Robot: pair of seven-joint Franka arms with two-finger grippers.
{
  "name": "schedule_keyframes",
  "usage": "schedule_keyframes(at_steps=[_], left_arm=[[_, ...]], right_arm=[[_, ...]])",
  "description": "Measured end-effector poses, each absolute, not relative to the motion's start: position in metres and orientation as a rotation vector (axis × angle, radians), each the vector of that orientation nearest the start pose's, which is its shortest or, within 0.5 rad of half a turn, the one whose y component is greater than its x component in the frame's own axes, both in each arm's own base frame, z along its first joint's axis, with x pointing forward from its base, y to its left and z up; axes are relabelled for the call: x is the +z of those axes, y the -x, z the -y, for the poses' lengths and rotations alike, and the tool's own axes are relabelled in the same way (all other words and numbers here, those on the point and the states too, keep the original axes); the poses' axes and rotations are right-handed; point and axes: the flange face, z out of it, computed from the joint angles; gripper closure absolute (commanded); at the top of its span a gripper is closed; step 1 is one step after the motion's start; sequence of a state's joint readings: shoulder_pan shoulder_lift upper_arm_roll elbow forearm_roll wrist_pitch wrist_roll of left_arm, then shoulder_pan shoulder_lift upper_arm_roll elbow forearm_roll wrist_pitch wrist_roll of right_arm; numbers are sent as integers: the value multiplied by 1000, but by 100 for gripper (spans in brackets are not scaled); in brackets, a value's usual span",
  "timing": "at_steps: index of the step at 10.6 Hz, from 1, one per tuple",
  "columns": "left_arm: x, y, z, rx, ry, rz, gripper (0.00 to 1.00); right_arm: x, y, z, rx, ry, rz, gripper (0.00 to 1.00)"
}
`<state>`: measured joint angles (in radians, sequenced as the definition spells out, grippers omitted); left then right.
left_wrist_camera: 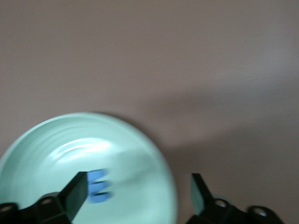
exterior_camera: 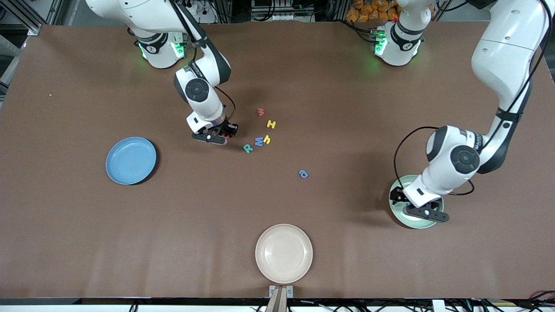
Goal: Sort uppercase to blue plate, lowercase to green plate
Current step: 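Reach the blue a with the left gripper while the right gripper carries the pink letter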
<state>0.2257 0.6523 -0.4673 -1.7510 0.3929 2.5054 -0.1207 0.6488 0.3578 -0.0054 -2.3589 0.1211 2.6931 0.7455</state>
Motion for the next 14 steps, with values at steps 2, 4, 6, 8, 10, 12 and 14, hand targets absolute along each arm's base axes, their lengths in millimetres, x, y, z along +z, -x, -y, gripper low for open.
schedule_keyframes(at_steps=[2, 4, 6, 8, 10, 12, 14], left_arm=[[255, -651, 202, -309, 3131, -648, 0], [262, -634, 264, -324, 3111, -784, 0], [277, -619, 317, -291, 3080, -894, 0], [285, -594, 378, -188, 3030, -1018, 0], [273, -568, 421, -101, 2989, -1111, 0], [244, -559, 432, -38, 2972, -1138, 0], [211, -555, 437, 25, 2959, -1153, 0]], right_arm=[[175, -408, -301, 77, 3100, -329, 61], [175, -408, -300, 82, 3102, -330, 61], [176, -409, -299, 108, 3113, -333, 62], [179, -415, -292, 114, 3115, -321, 62], [186, -427, -275, 135, 3121, -277, 63], [196, -444, -246, 157, 3123, -219, 63], [204, -463, -205, 178, 3121, -134, 63]])
